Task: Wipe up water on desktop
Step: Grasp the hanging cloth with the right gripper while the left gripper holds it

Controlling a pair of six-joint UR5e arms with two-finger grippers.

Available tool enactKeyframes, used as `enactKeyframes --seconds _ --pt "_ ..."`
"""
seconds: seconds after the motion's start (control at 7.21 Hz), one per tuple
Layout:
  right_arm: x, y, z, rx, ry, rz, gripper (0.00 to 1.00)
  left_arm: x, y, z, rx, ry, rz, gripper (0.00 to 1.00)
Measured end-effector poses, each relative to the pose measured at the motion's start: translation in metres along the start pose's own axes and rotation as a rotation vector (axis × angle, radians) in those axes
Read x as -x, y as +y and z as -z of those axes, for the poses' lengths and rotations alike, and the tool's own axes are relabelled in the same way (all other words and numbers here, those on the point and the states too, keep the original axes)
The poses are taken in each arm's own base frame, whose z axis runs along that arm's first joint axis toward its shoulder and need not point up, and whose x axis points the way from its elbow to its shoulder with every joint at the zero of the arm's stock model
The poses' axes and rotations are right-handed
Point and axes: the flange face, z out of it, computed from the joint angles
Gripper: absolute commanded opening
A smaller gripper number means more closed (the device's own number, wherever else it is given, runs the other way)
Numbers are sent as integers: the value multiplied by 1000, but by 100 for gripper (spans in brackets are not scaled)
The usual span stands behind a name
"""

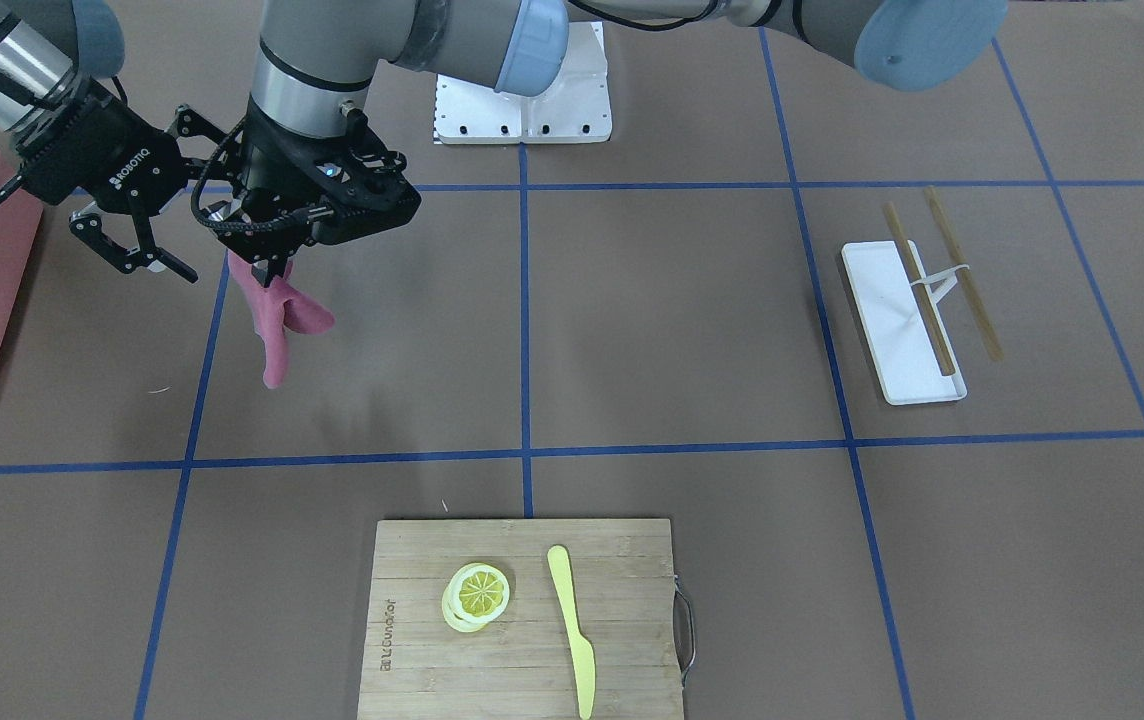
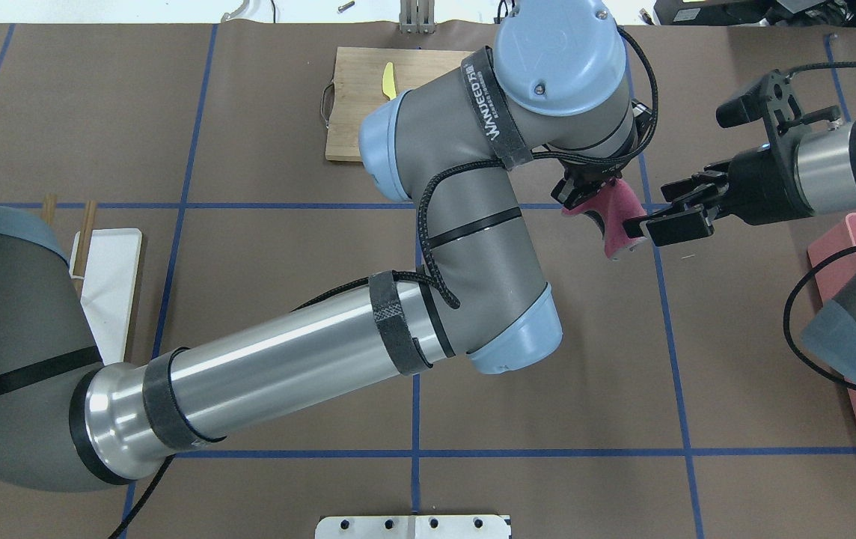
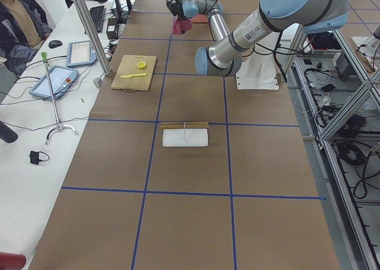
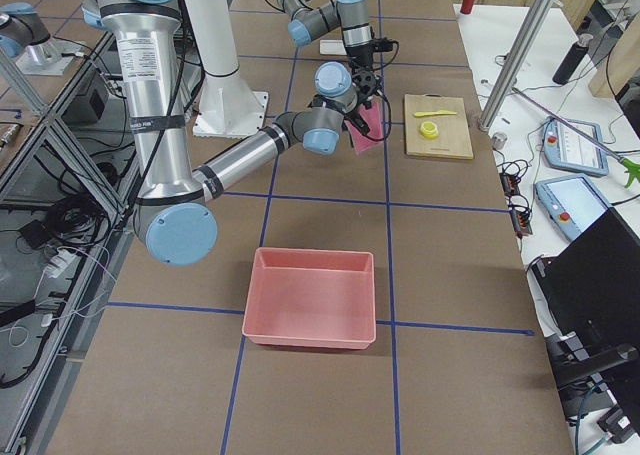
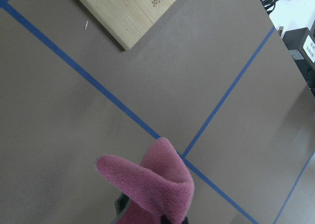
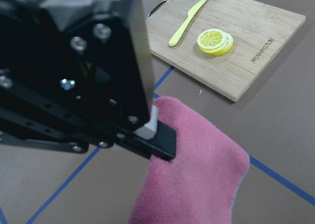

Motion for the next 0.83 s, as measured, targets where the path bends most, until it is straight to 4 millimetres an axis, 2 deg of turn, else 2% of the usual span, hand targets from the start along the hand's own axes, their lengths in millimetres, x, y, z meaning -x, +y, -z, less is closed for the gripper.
enactKeyframes --seconds 0.14,0.42,0.55,0.83 --pt "0 0 0 -2 3 0 85 -1 6 4 9 7 9 0" --pt "0 2 -1 0 4 -2 10 -4 10 8 15 13 19 0" --pt "-1 3 -1 2 4 -6 0 -4 10 8 16 14 19 0" --pt "-2 5 1 6 5 -15 0 -4 11 9 17 16 18 0"
